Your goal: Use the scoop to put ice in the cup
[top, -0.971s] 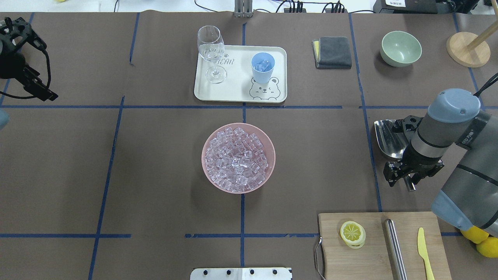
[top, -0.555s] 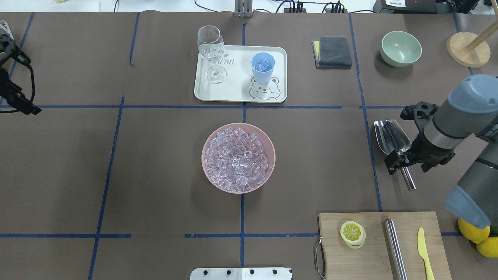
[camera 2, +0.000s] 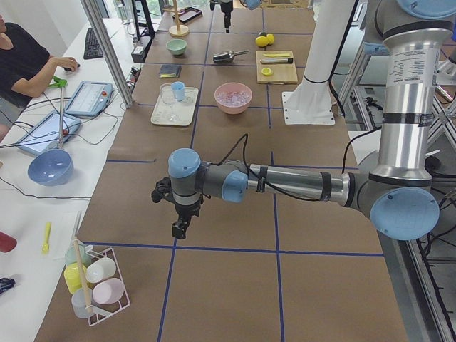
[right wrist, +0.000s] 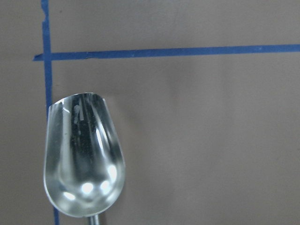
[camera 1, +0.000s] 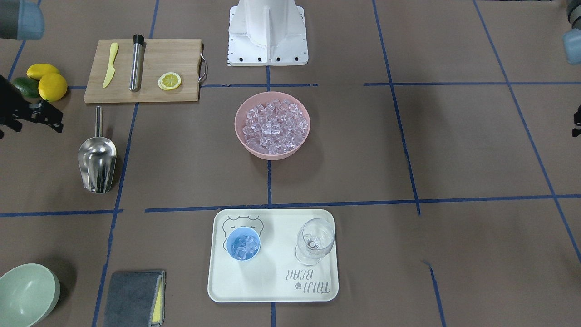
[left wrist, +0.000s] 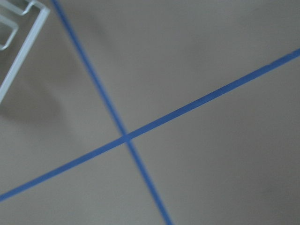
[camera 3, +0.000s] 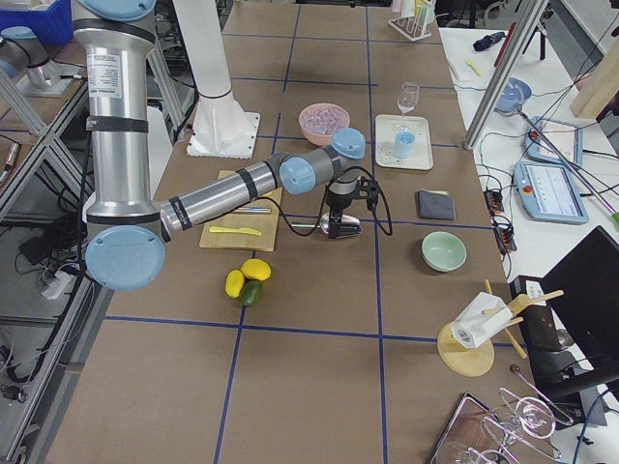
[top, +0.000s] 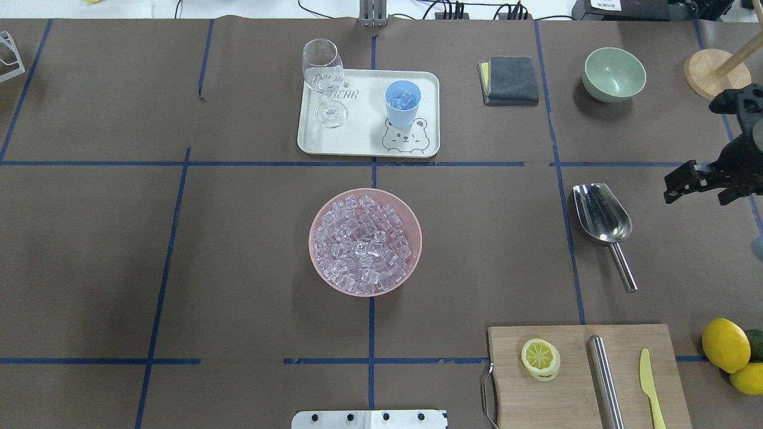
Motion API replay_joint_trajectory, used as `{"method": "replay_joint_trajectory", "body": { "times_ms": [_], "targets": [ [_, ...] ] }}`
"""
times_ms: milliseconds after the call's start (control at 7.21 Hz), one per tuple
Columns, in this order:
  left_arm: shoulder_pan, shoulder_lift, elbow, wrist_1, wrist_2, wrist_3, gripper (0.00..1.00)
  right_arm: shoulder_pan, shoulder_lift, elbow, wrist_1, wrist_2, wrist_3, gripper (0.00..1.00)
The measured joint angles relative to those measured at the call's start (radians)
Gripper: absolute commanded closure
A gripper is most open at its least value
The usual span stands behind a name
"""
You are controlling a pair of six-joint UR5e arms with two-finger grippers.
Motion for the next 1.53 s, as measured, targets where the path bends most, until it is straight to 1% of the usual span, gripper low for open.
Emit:
{"method": "replay_joint_trajectory", "body": {
  "times_ms": [139,278,416,555,694,833,1110,1526],
  "targets": [
    [-0.030,0.003,0.002,0.044,-0.045,-0.002,0.00,0.072,-0.001,-0.053,0.000,0.022,-0.097,0.00],
    [-0.040,0.004,0.004,0.063,-0.109,-0.008,0.00,0.141,0.000,-0.123,0.000,0.053,-0.226,0.00],
    [-0.042,0.000,0.005,0.088,-0.152,-0.016,0.00,0.200,0.000,-0.184,0.001,0.079,-0.337,0.00],
    [-0.042,-0.009,0.005,0.127,-0.169,-0.026,0.00,0.254,-0.001,-0.220,0.001,0.096,-0.408,0.00],
    [-0.041,-0.015,0.008,0.149,-0.175,-0.032,0.00,0.296,-0.005,-0.235,0.002,0.095,-0.440,0.00],
    [-0.041,-0.014,0.012,0.155,-0.177,-0.034,0.00,0.313,-0.005,-0.241,0.003,0.084,-0.451,0.00],
    [-0.042,-0.005,-0.022,0.148,-0.168,-0.028,0.00,0.321,0.001,-0.250,0.003,0.074,-0.457,0.00],
    [-0.042,-0.013,-0.031,0.148,-0.155,-0.027,0.00,0.320,0.012,-0.252,0.004,0.065,-0.451,0.00]
  ]
}}
